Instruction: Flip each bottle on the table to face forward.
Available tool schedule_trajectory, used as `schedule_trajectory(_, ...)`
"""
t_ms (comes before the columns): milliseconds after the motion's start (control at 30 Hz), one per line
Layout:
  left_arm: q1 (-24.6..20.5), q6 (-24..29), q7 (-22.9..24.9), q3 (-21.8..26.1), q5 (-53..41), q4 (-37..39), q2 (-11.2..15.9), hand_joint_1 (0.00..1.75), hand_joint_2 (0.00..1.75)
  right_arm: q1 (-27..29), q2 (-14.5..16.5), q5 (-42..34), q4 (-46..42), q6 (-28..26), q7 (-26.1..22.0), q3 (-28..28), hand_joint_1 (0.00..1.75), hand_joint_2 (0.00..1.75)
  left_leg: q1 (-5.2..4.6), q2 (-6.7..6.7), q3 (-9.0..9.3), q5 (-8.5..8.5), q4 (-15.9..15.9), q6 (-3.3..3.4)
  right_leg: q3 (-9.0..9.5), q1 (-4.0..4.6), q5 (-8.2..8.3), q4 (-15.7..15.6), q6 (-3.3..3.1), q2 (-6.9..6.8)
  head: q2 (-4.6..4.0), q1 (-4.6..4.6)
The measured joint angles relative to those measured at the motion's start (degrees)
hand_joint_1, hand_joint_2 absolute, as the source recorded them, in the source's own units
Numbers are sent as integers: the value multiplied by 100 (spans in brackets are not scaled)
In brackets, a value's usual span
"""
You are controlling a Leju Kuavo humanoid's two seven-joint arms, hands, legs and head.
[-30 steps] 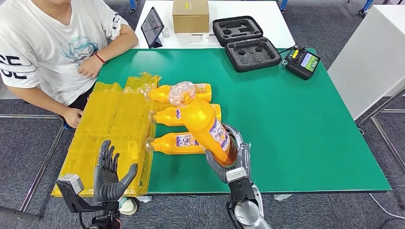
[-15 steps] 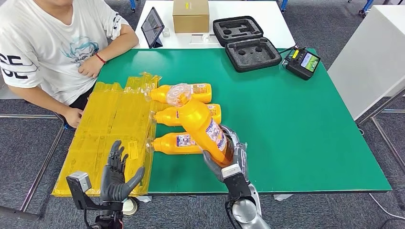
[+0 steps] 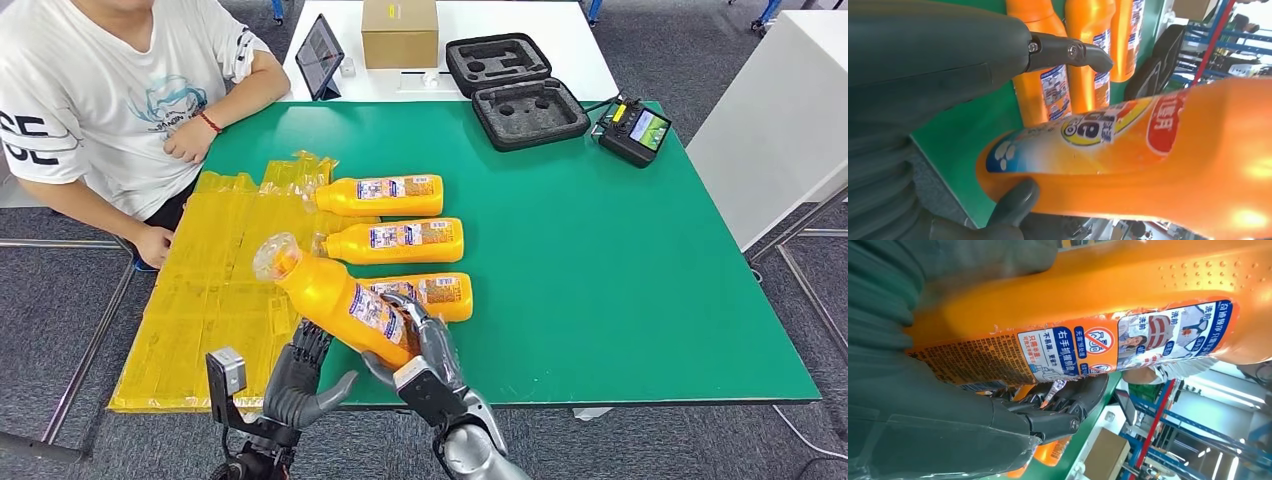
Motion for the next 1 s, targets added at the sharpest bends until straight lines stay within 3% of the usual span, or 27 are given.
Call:
schedule_trajectory(700, -41, -32, -8, -60, 6, 102, 65, 0, 175, -39, 15, 14, 196, 3, 18, 40, 175, 175, 0, 0, 1, 1, 0, 0, 0, 0, 0, 0, 0, 0, 0, 0)
schedule_trajectory(1000, -262, -336, 152, -126, 311, 174, 66, 0, 175, -333, 23, 432, 509, -59, 176, 236, 175, 175, 0, 0, 3, 2, 1, 0, 0, 0, 1, 1, 0, 1, 0, -1)
